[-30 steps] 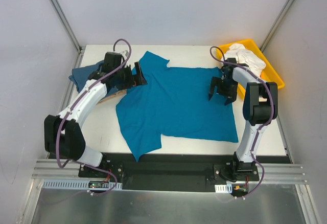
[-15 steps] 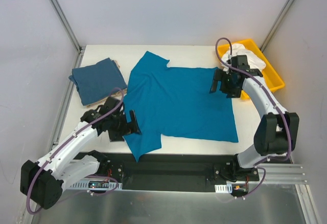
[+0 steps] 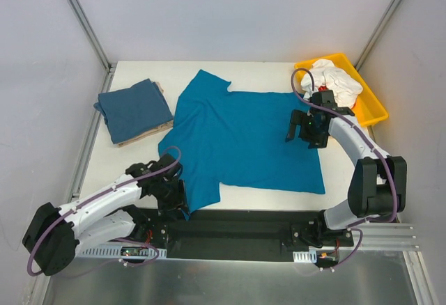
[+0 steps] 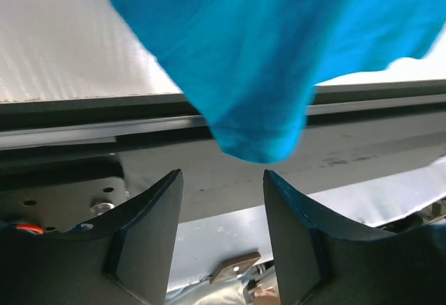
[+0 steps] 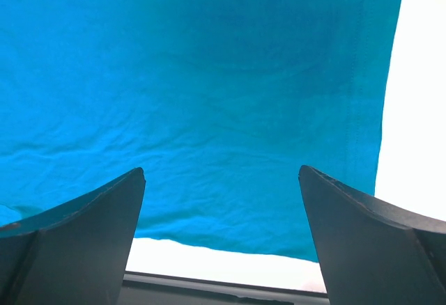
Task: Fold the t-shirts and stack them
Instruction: Grap the side of the flattened tshirt closest away from the robot with both arms
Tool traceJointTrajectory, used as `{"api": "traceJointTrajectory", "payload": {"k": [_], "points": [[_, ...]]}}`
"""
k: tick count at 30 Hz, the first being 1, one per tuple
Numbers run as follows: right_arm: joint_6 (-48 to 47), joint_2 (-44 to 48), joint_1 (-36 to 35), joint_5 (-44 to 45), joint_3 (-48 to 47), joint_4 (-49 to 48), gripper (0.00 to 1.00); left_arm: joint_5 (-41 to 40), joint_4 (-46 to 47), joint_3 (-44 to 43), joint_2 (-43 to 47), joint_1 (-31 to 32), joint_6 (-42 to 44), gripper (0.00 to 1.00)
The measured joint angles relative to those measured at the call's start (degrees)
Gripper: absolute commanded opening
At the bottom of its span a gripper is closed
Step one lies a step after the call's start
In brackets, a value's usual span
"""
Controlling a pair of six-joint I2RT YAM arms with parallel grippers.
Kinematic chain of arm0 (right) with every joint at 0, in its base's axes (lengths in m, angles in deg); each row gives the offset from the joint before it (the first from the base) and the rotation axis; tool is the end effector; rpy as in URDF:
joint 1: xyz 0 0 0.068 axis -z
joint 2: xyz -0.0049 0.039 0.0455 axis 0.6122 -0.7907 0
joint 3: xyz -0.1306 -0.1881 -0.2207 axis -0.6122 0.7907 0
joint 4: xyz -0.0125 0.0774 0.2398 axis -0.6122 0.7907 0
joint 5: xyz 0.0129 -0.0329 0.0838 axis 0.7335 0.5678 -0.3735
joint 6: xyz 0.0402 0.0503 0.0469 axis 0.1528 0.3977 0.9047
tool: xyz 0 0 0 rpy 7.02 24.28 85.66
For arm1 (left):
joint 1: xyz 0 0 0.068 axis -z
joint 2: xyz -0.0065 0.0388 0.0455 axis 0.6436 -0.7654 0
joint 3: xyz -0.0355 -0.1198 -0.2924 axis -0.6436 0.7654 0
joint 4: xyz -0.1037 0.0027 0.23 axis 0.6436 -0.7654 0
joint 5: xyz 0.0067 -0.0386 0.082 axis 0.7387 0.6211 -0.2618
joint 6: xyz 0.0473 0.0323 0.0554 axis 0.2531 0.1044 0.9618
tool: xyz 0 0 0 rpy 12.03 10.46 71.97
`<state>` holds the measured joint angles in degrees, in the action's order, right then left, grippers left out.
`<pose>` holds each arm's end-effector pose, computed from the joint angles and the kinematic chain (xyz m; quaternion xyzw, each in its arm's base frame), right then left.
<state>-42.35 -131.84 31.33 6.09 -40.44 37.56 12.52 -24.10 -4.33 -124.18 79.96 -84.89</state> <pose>0.3064 0.0425 0.2559 -0.0555 0.9648 0.0737 0.2463 0.0824 -0.0955 0.1865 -0.0877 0.9687 -0.2317 0.0154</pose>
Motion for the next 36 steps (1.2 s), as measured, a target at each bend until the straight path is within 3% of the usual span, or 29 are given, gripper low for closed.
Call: {"api": "traceJointTrajectory", "payload": {"k": [6, 10, 14, 15, 25, 36], "points": [[0.17, 2.27, 0.0, 0.02, 2.14, -0.98, 0.96, 0.24, 4.7, 1.16, -6.25, 0.26, 0.13, 0.48], [0.57, 3.43, 0.0, 0.2, 3.41, -1.16, 0.96, 0.28, 8.31, 0.15, -13.09, 0.26, 1.29, 0.3], [0.98, 4.7, 0.0, 1.16, 4.68, -1.18, 0.96, 0.22, 10.05, -1.22, -17.77, 0.26, 2.8, 0.02], [1.11, 5.31, 0.02, 1.55, 5.11, -1.14, 0.96, 0.2, 10.45, -1.42, -18.49, 0.26, 3.32, 0.0], [5.51, 16.63, 0.57, 5.44, 11.65, 1.25, 0.96, 0.48, 10.75, -2.51, -15.61, 0.26, 4.5, 0.0], [12.28, 25.88, 9.6, 4.28, 22.05, 8.81, 0.97, 0.31, 7.13, -2.51, -6.93, 0.26, 4.46, 0.0]]}}
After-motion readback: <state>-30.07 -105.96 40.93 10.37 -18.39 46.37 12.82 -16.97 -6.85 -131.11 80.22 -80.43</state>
